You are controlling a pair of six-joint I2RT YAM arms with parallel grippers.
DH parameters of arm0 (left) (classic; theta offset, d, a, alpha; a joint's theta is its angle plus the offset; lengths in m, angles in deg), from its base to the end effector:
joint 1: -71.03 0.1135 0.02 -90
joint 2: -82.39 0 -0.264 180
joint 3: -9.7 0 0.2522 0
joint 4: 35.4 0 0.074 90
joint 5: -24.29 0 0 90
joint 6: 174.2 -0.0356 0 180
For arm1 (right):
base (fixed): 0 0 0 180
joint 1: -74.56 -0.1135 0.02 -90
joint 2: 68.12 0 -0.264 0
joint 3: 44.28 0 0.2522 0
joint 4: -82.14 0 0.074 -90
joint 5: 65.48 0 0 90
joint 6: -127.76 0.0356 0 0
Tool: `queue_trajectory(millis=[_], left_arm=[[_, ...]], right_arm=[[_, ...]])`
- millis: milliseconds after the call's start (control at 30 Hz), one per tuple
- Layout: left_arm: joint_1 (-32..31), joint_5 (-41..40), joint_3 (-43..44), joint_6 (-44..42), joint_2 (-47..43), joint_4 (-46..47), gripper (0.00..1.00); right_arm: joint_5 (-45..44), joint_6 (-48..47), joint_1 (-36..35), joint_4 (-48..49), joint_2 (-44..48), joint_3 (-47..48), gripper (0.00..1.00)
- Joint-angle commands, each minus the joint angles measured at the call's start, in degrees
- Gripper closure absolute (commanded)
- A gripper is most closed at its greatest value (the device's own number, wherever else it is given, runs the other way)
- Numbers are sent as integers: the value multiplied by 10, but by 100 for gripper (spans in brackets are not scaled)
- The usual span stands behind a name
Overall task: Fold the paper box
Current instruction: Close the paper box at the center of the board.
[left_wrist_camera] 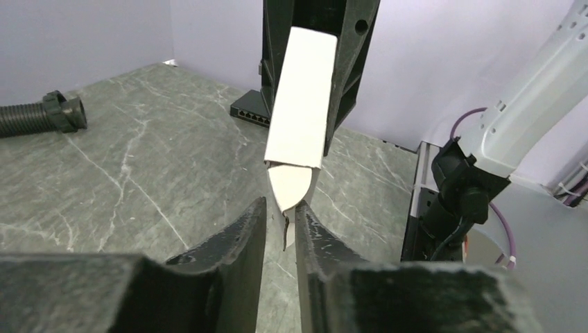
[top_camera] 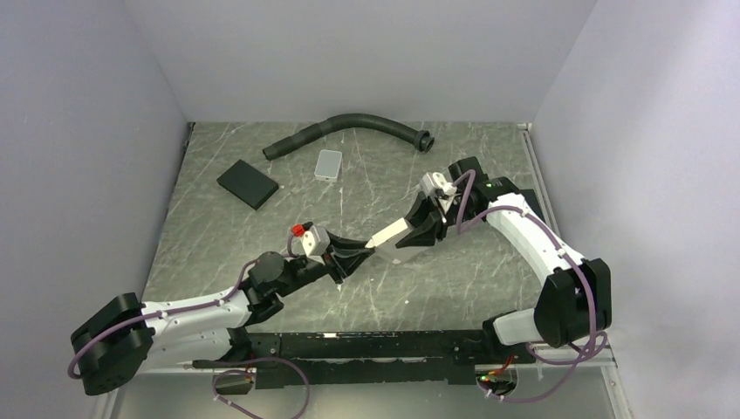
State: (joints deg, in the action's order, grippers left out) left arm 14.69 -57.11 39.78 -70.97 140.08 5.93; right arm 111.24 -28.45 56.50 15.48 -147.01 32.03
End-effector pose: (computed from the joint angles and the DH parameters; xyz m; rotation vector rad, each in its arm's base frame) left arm 0.1111 -0.1765 0.2456 0.6470 1.2684 -1.1173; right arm 0.2248 0.1107 0.2901 -1.4491 1.1343 1.4279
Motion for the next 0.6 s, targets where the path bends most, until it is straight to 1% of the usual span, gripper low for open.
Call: queue_trajectory(millis=[0,67,167,233,367,433,500,567], left_arm=[[-9,-47,31,4,-3,15,77],[-11,-61,34,12,0,10,79],[-15,-74,40,22,6,7,88],[-16,-82,45,29,9,0,91],[-19,-84,51,44,14,-4,93],[-19,-84,54,53,18,-2,93],[-20,-104,56,61,24,3,94],[-20,-112,57,74,31,11,95]], right_arm=[[31,56,2,66,11,-7,100],[24,80,2,88,10,-11,100],[16,118,1,119,11,-16,100],[5,162,0,162,12,-22,100],[-22,285,-3,257,15,-41,100],[-31,323,-6,286,15,-46,100],[-45,360,-11,315,14,-53,100],[-66,416,-17,363,14,-63,100]])
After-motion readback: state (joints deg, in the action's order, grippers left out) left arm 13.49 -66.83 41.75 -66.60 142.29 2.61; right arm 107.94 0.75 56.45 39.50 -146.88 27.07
